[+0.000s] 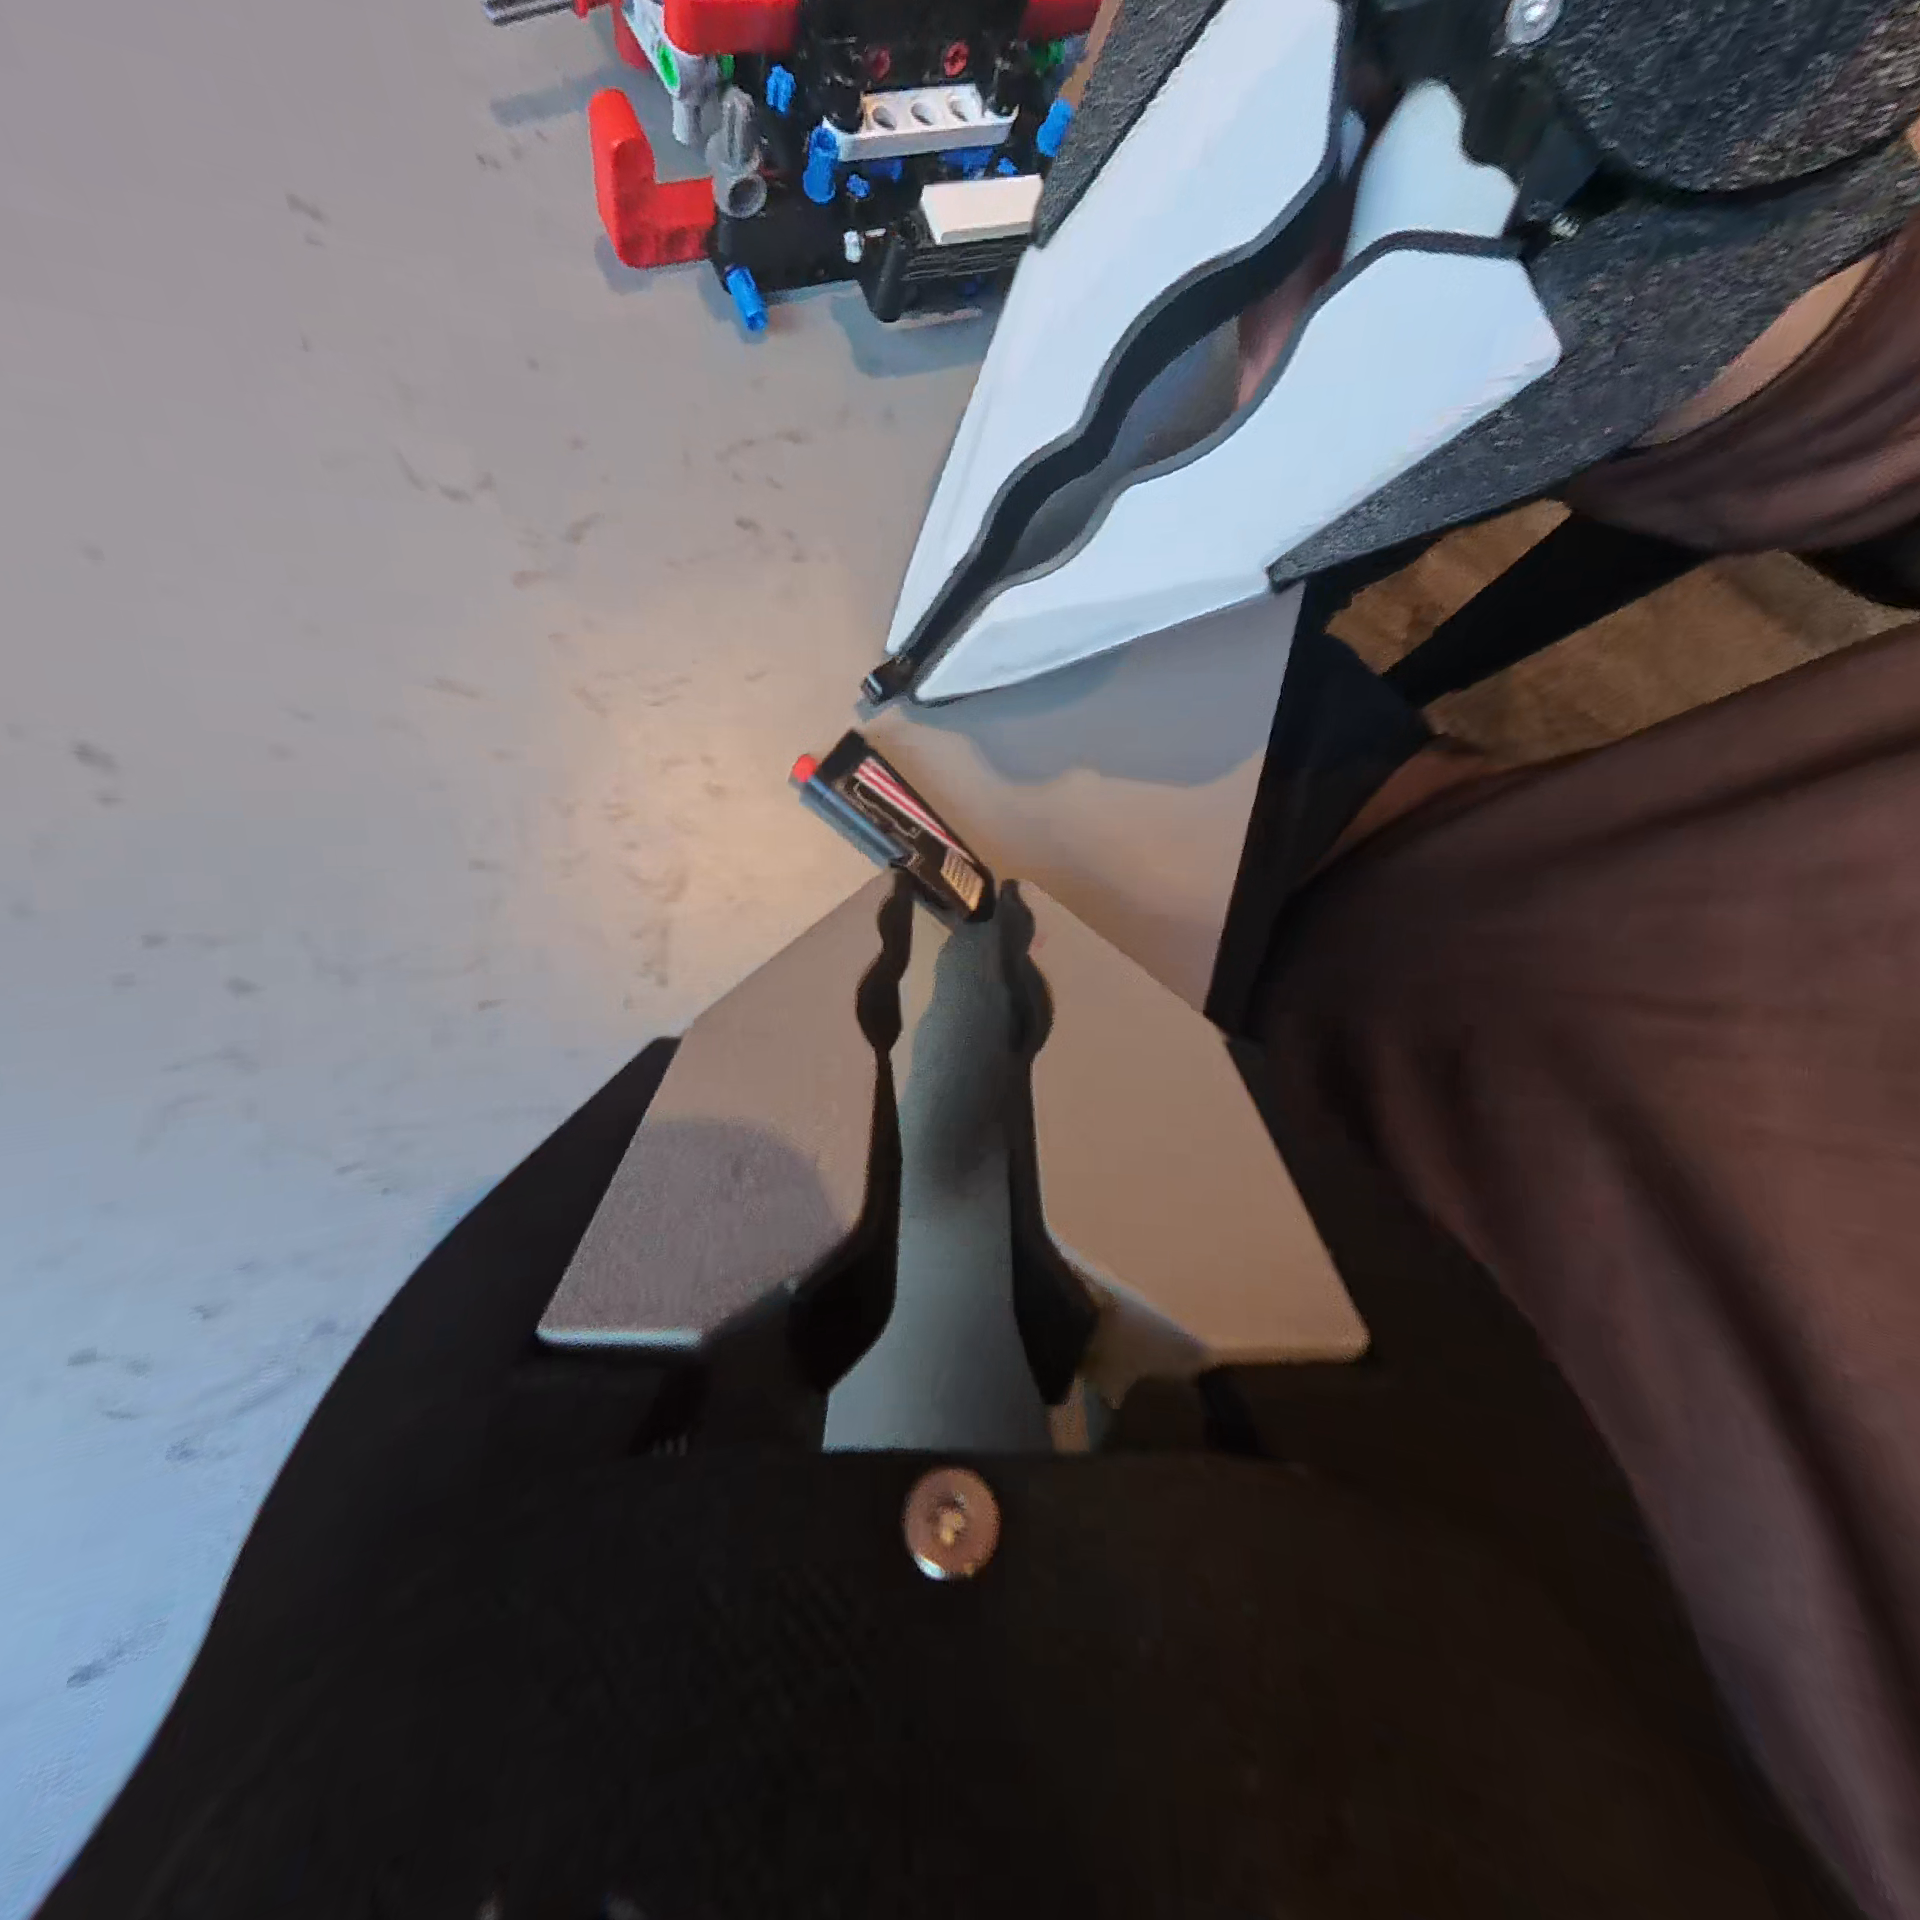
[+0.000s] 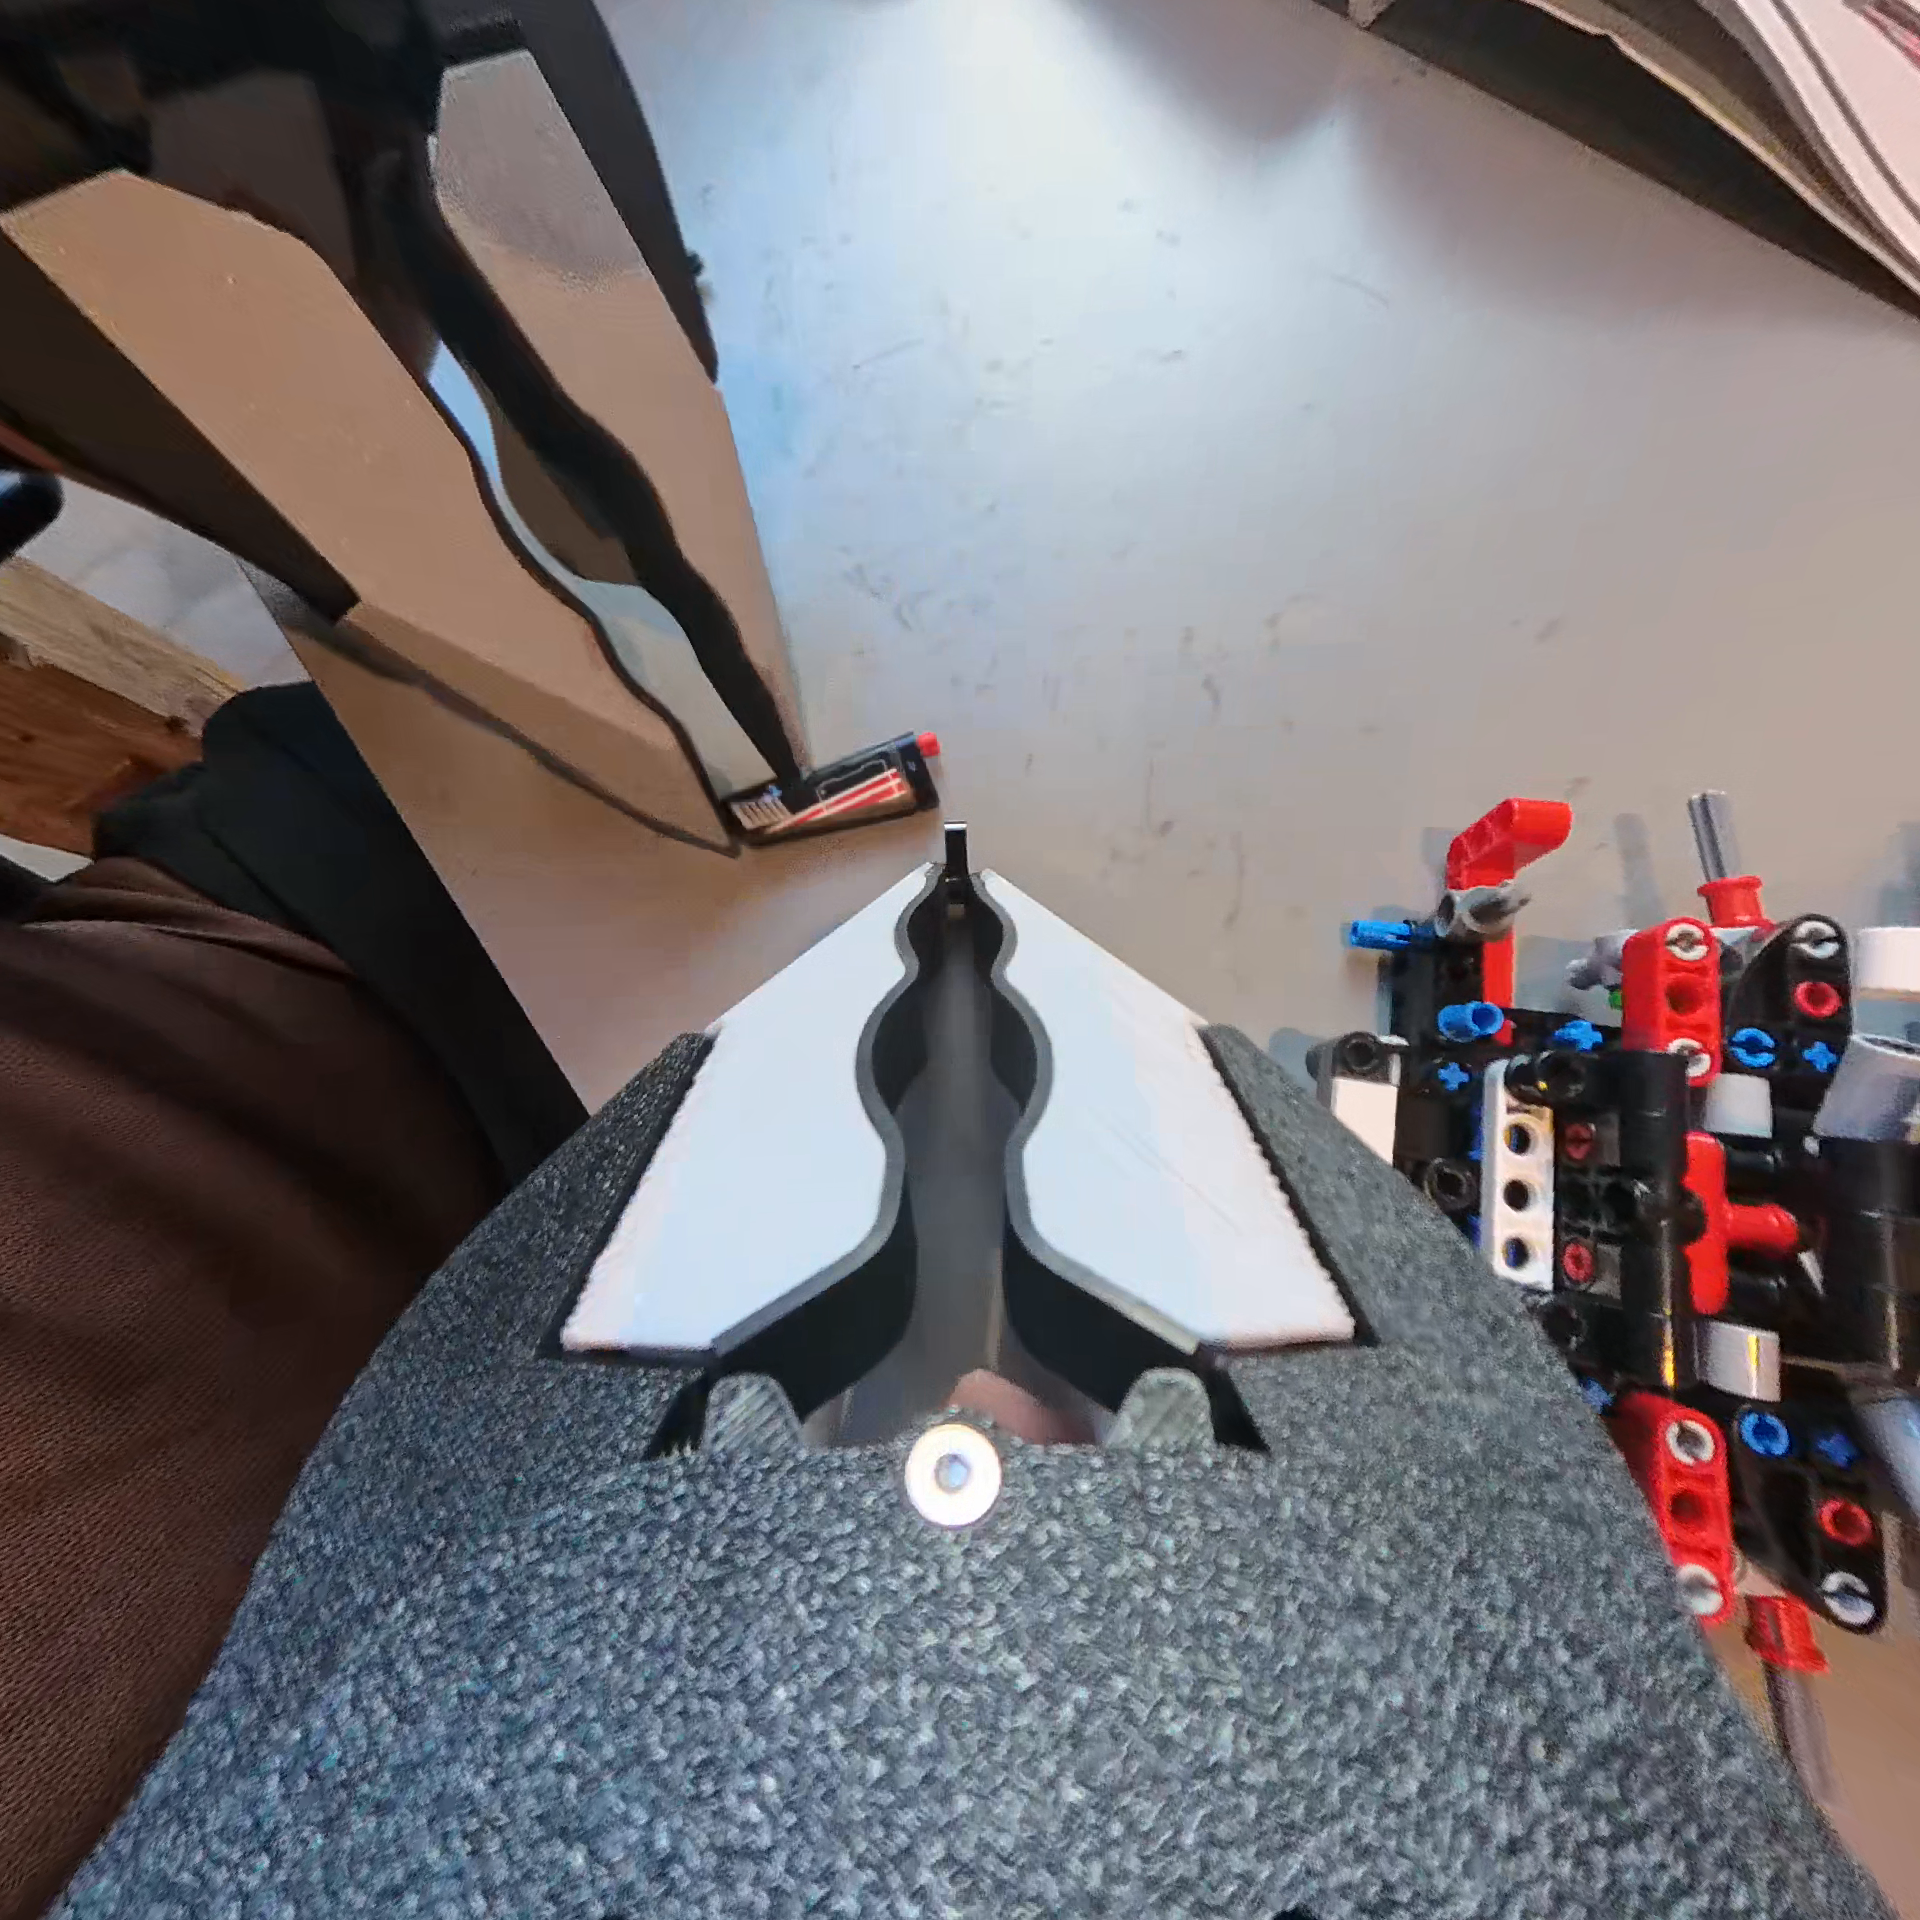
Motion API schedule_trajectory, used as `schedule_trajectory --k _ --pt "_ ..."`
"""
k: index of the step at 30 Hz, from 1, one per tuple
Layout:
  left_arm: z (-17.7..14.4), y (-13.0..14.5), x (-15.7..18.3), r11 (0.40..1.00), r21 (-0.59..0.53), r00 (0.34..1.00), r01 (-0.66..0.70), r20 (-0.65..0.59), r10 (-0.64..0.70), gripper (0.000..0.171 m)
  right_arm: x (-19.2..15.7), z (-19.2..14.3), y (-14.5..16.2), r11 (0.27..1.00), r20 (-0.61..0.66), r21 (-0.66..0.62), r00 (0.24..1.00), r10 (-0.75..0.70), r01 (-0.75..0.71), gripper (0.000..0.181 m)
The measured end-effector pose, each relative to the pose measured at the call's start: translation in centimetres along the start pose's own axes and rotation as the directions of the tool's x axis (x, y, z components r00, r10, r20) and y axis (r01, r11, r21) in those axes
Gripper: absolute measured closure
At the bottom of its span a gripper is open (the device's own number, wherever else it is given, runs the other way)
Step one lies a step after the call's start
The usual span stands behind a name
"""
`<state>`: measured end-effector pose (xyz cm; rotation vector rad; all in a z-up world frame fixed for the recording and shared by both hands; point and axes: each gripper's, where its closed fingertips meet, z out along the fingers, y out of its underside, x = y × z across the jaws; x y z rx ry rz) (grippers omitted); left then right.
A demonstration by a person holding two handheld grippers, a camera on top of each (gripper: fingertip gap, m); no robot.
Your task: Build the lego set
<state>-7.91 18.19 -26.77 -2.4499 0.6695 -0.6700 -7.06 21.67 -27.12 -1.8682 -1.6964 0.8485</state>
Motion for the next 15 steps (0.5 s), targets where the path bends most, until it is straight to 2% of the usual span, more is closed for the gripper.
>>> schedule_trajectory --k 4,7,10,13,15 --pt "0.3 -0.4 -0.2 0.998 0.047 1.0 0.03 0.005 -0.03 0.16 0.0 0.1 -0.1 1.0 0.014 0.001 1.0 0.007 -0.007 0.177" --pt "0.2 -1.0 -0.6 0.995 0.08 0.998 0.055 0.035 -0.058 0.142 0.1 0.1 -0.1 1.0 0.017 0.002 1.0 0.015 -0.015 0.177" --pt "0.2 -1.3 -1.1 0.995 0.083 0.995 0.057 0.083 -0.064 0.138 0.3 0.1 -0.1 1.0 0.013 0.004 1.0 0.019 -0.019 0.177" --pt "0.6 -1.7 -0.9 0.993 0.088 0.995 0.077 0.061 -0.083 0.14 0.4 0.1 -0.1 1.0 0.011 0.004 1.0 0.018 -0.018 0.177" --pt "0.8 -1.8 -1.0 0.994 0.078 0.995 0.074 0.06 -0.079 0.148 0.4 0.1 -0.1 1.0 0.005 0.006 1.0 0.014 -0.014 0.177"
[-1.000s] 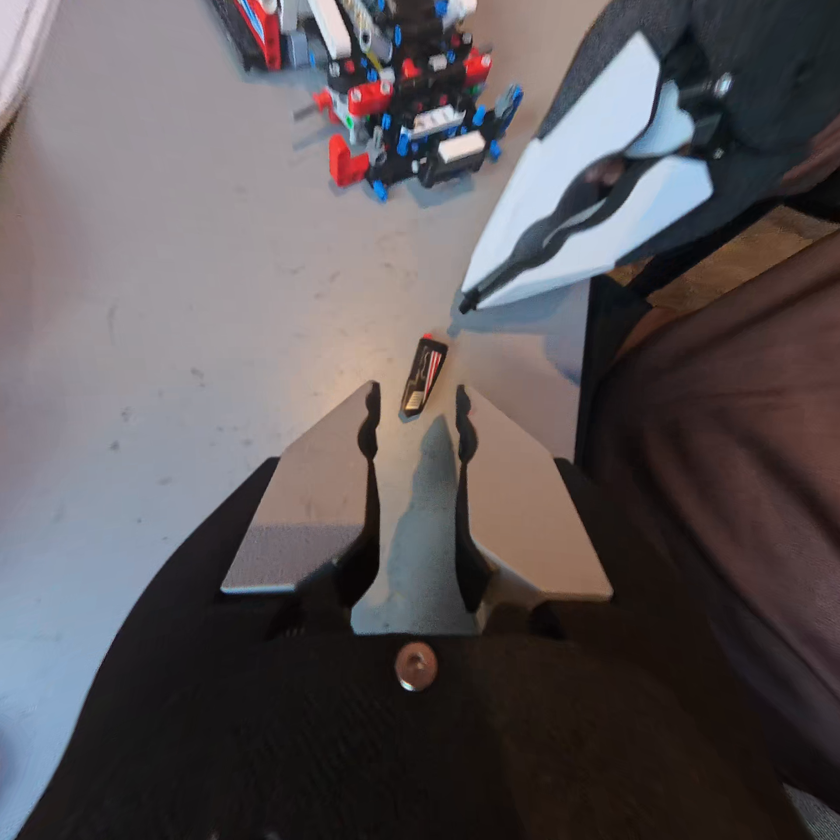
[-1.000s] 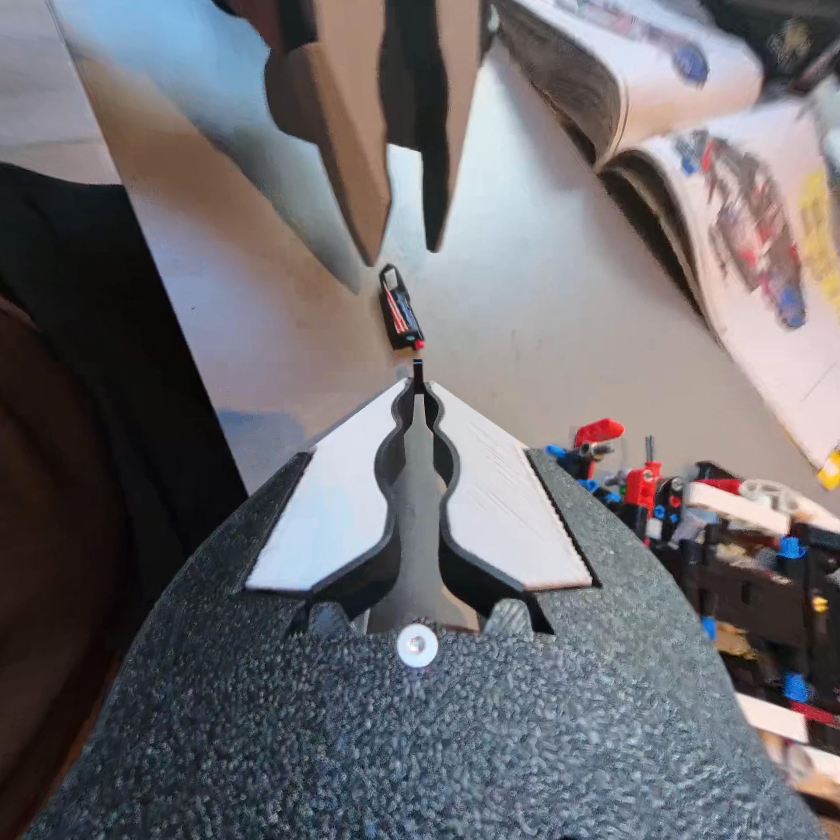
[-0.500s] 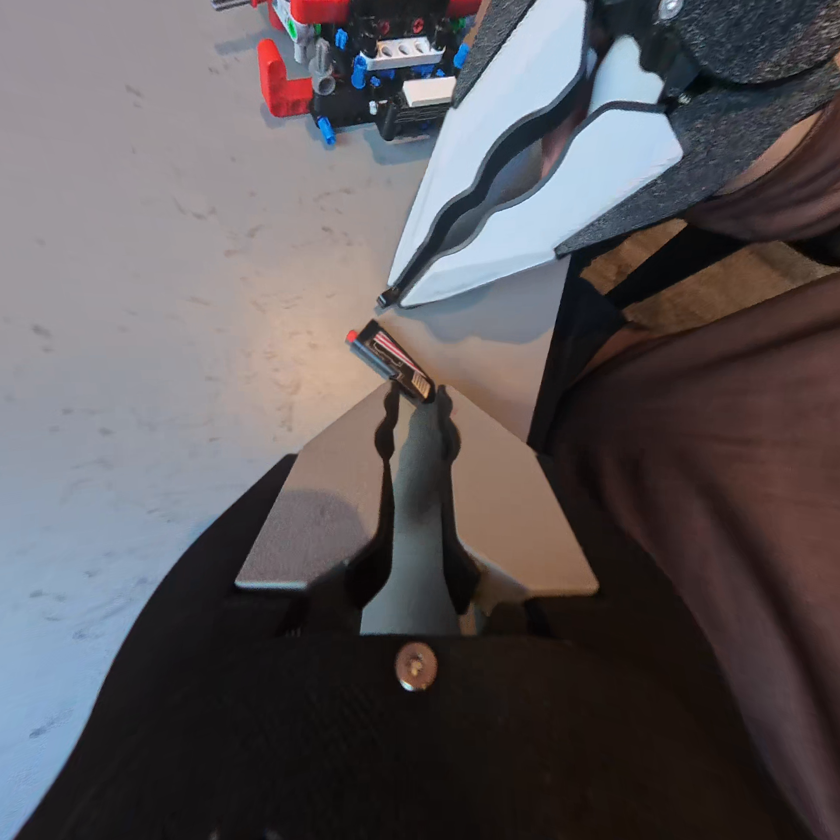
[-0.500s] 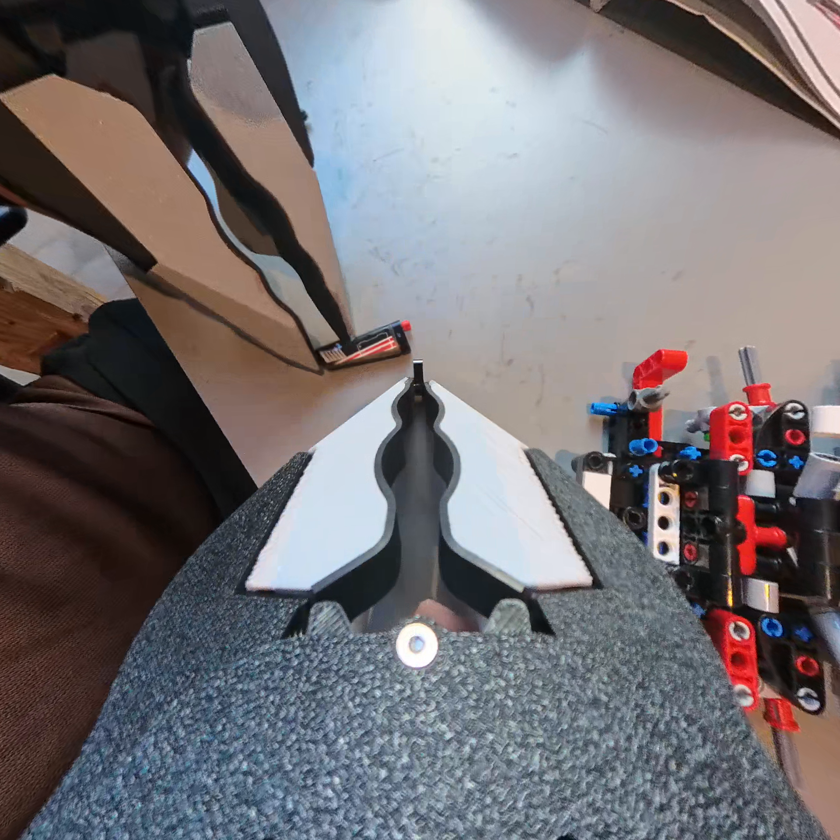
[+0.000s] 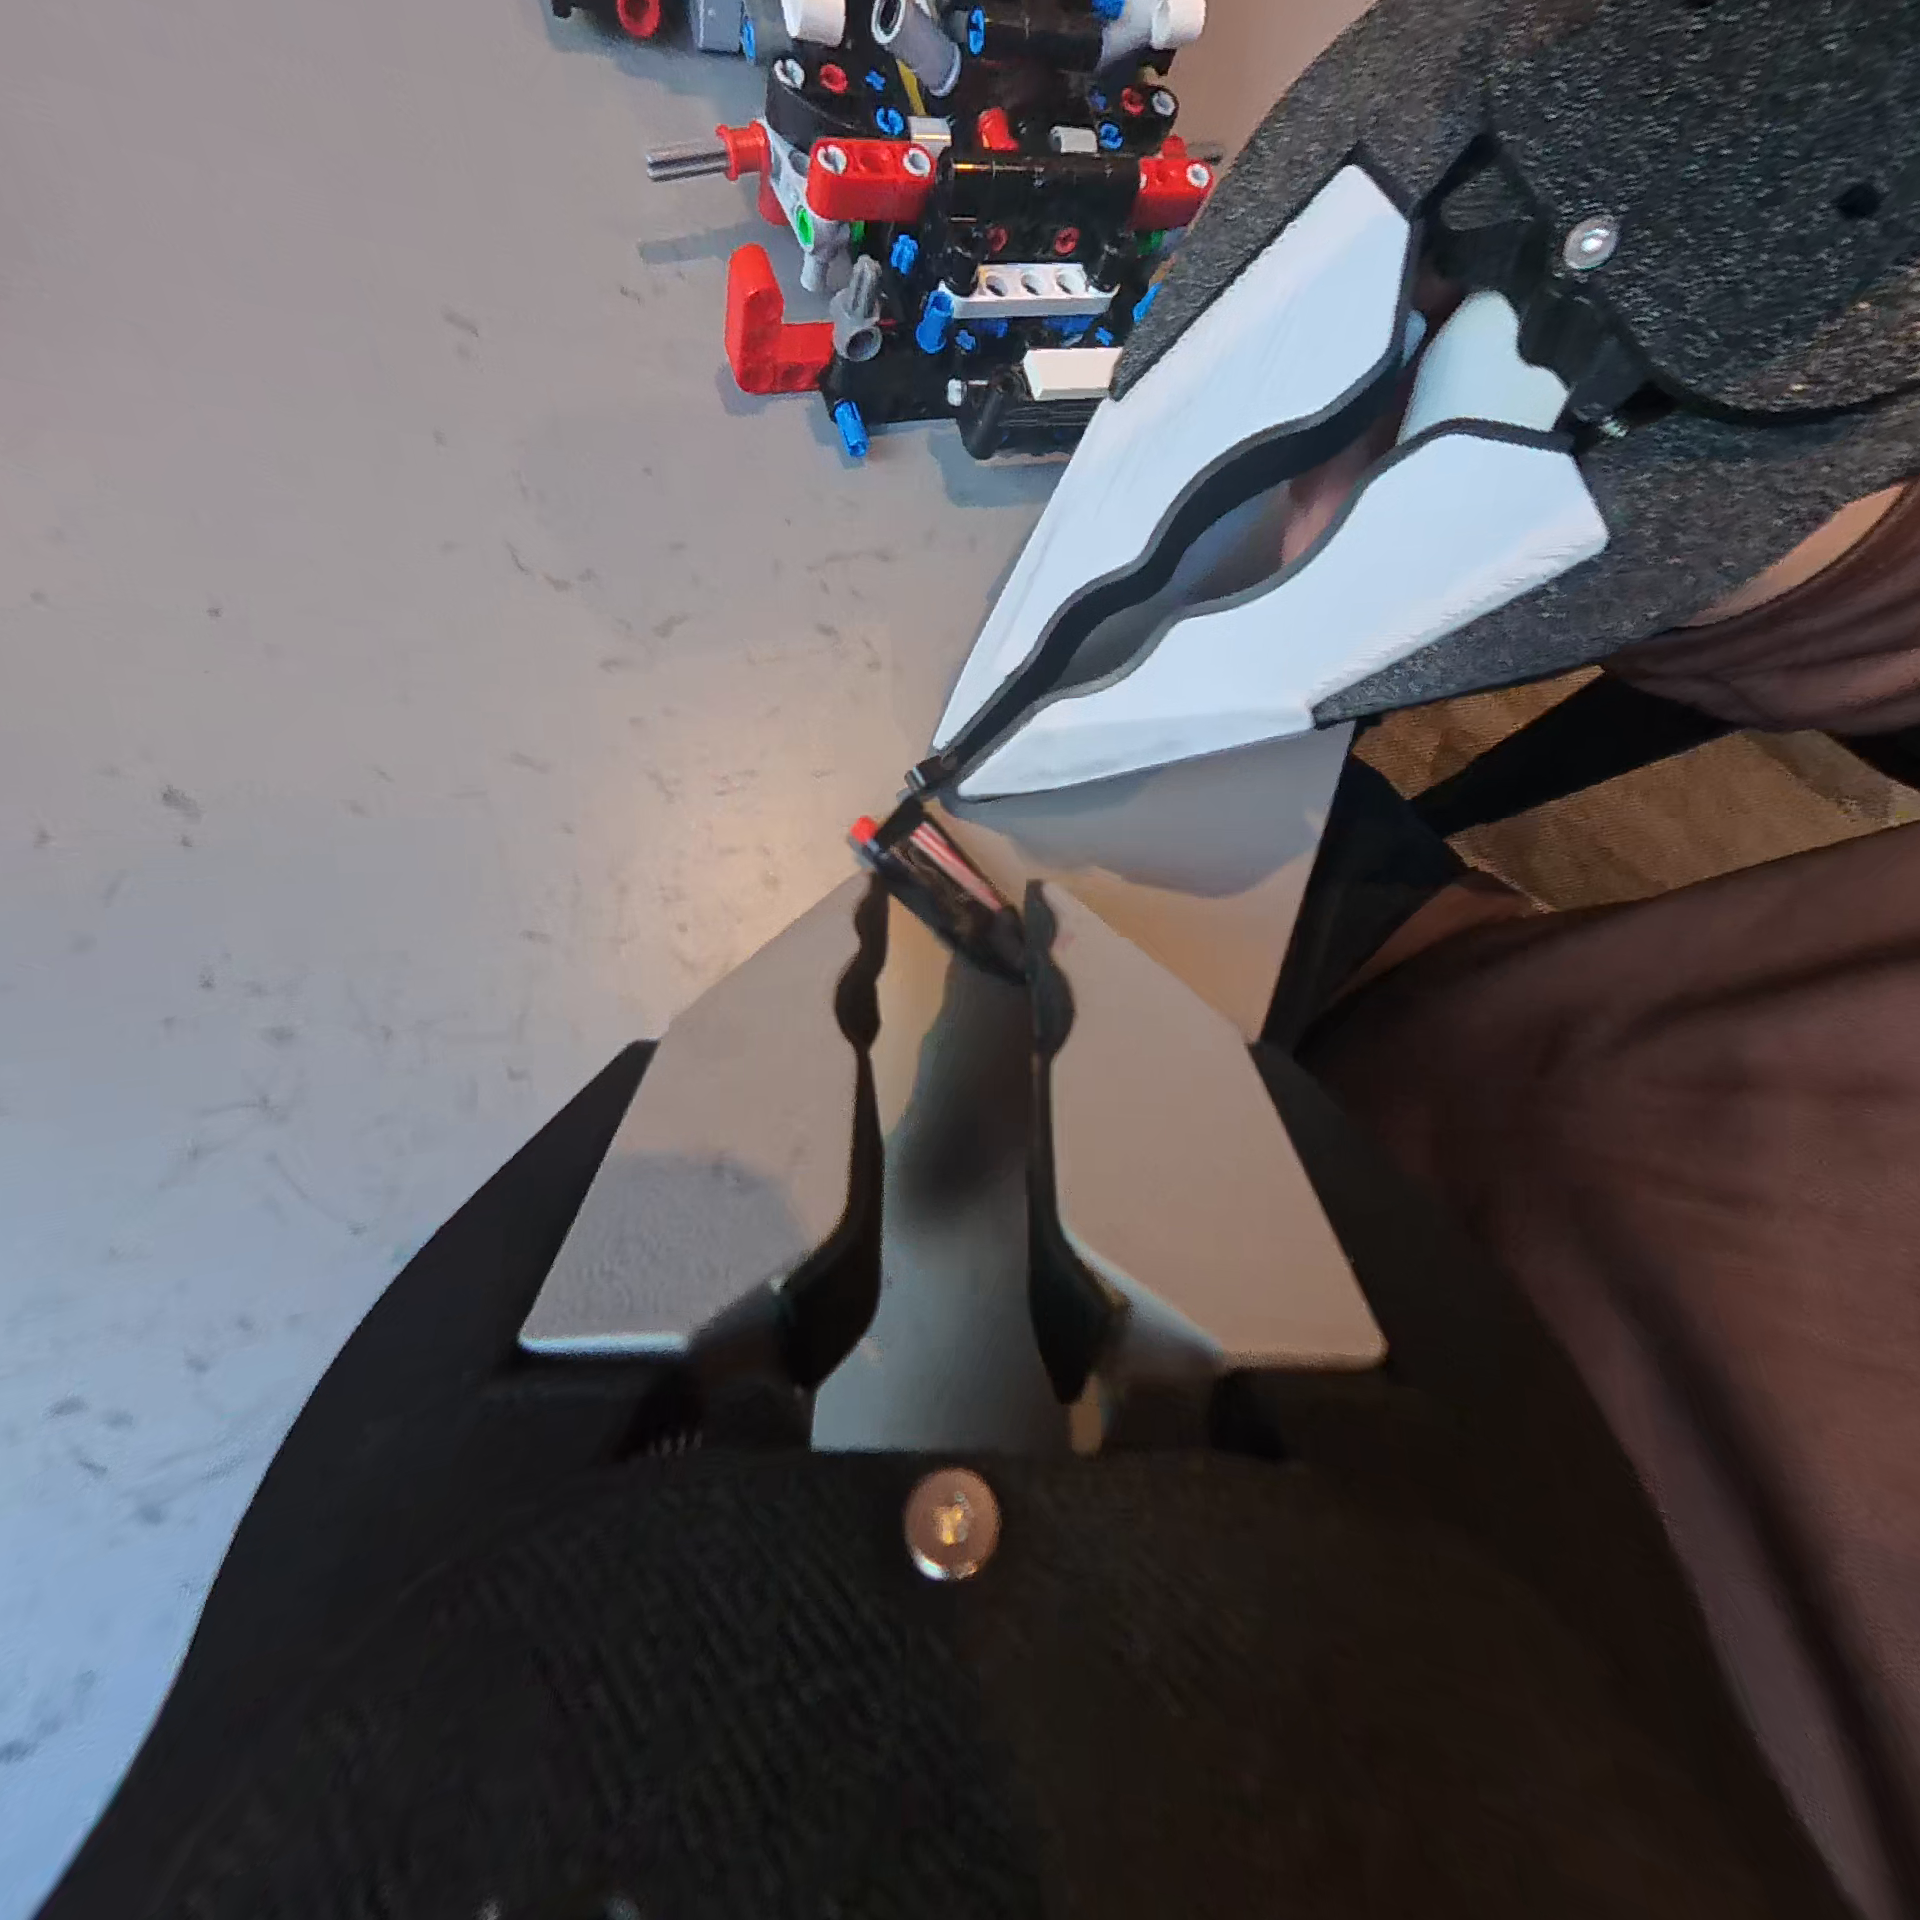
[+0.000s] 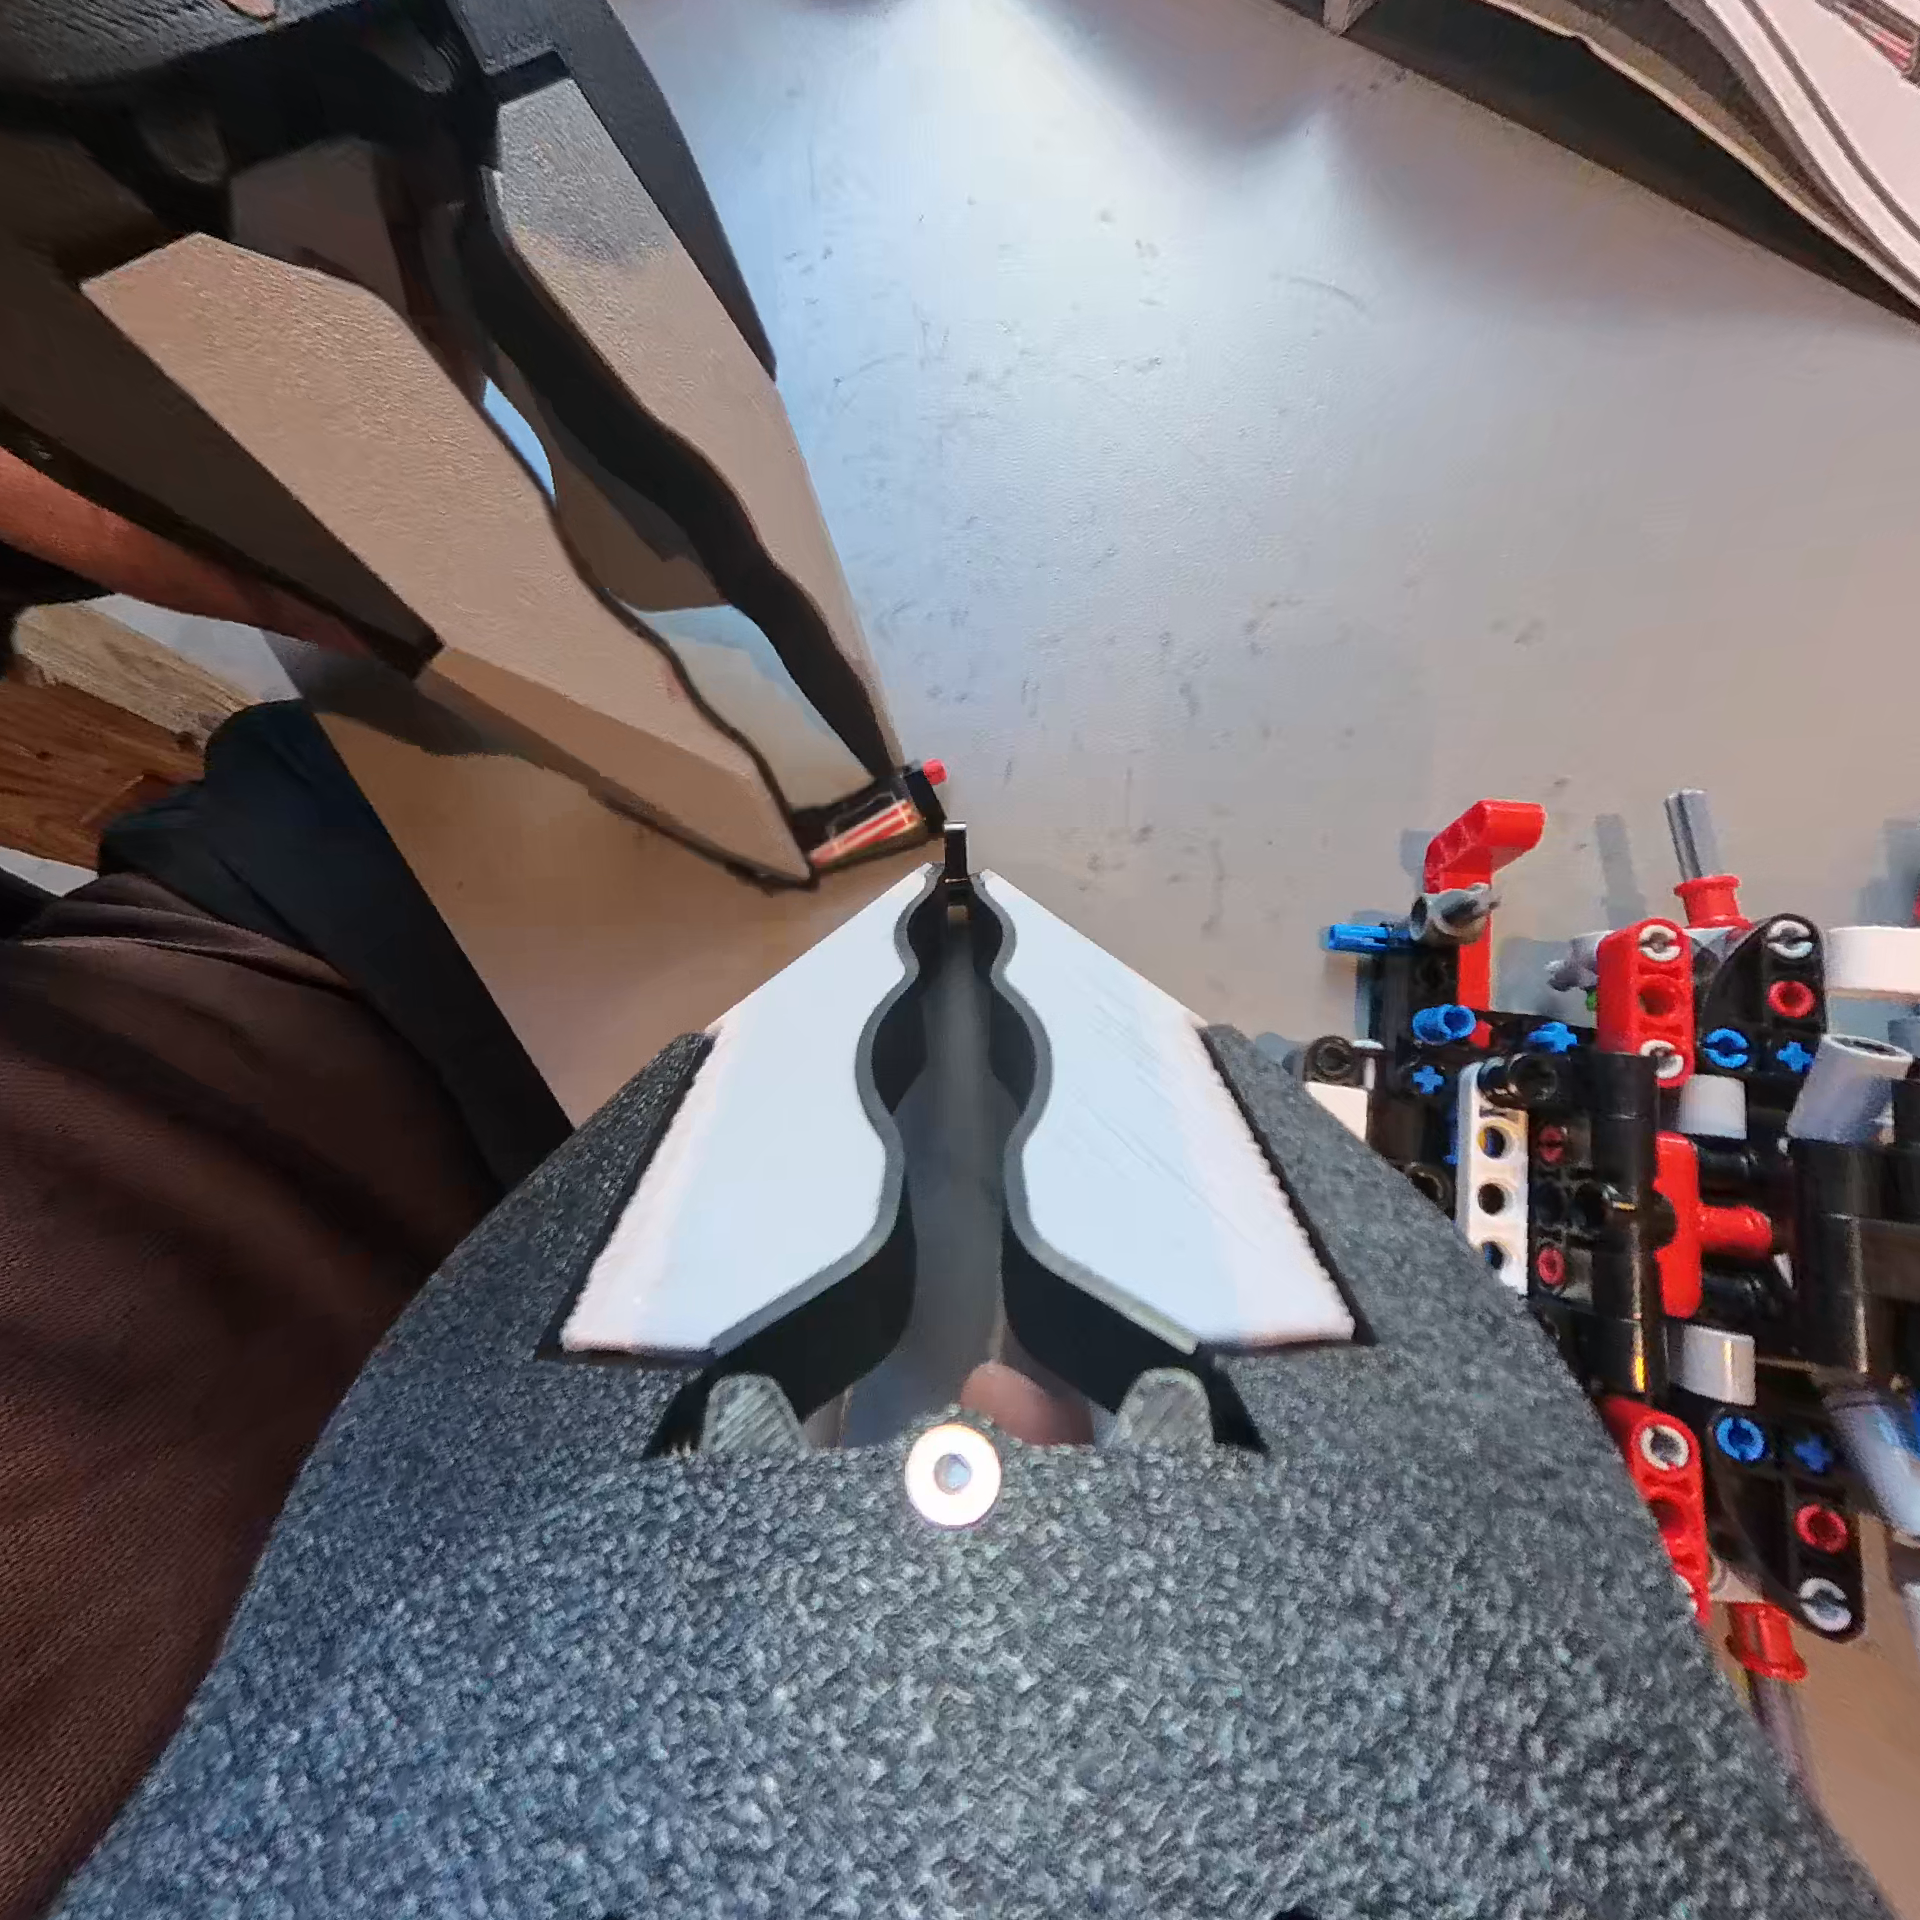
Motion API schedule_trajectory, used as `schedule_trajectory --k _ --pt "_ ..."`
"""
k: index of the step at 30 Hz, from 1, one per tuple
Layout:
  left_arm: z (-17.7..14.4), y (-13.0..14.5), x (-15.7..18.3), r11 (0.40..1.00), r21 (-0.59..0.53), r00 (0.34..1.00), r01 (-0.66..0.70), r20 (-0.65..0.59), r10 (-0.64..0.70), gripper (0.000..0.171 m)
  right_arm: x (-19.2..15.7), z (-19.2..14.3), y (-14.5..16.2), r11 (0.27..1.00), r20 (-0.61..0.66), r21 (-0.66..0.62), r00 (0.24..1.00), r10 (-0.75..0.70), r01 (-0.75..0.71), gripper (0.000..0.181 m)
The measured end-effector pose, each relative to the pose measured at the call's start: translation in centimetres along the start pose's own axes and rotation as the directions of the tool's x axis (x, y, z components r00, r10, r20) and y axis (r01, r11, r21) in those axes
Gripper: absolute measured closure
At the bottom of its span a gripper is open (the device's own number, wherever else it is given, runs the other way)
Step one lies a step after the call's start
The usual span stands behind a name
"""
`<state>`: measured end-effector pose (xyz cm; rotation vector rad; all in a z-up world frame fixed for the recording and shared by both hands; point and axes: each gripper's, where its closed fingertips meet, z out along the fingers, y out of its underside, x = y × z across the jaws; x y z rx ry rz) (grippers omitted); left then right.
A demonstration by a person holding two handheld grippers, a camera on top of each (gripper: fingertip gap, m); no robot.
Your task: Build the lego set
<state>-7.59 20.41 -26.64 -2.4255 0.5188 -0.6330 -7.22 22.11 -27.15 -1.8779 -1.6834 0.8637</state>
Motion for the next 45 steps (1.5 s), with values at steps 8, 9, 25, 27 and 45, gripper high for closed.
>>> schedule_trajectory --k 8,9,25,27,45 --pt "0.3 -0.3 -0.2 0.997 0.041 0.998 -0.059 -0.033 0.06 0.157 0.3 -0.3 0.2 1.0 -0.004 0.009 1.0 0.005 -0.005 0.177" --pt "0.3 -0.3 -0.2 0.997 0.057 0.998 -0.049 -0.041 0.051 0.157 0.3 -0.3 0.3 1.0 -0.004 0.009 1.0 0.005 -0.005 0.177" --pt "-0.2 0.9 0.6 1.0 0.012 0.994 -0.006 -0.107 0.007 0.166 0.2 -0.3 0.1 0.998 0.079 0.014 0.995 0.066 -0.067 0.177" --pt "-0.4 1.0 0.3 1.0 -0.005 0.995 -0.004 -0.104 0.004 0.166 0.2 -0.3 0.1 0.997 0.082 0.014 0.994 0.069 -0.071 0.177" --pt "-1.2 1.3 -1.4 0.987 -0.1 0.985 -0.126 0.107 0.136 0.158 0.2 -0.3 0.1 0.999 0.044 0.017 0.998 0.035 -0.036 0.177"
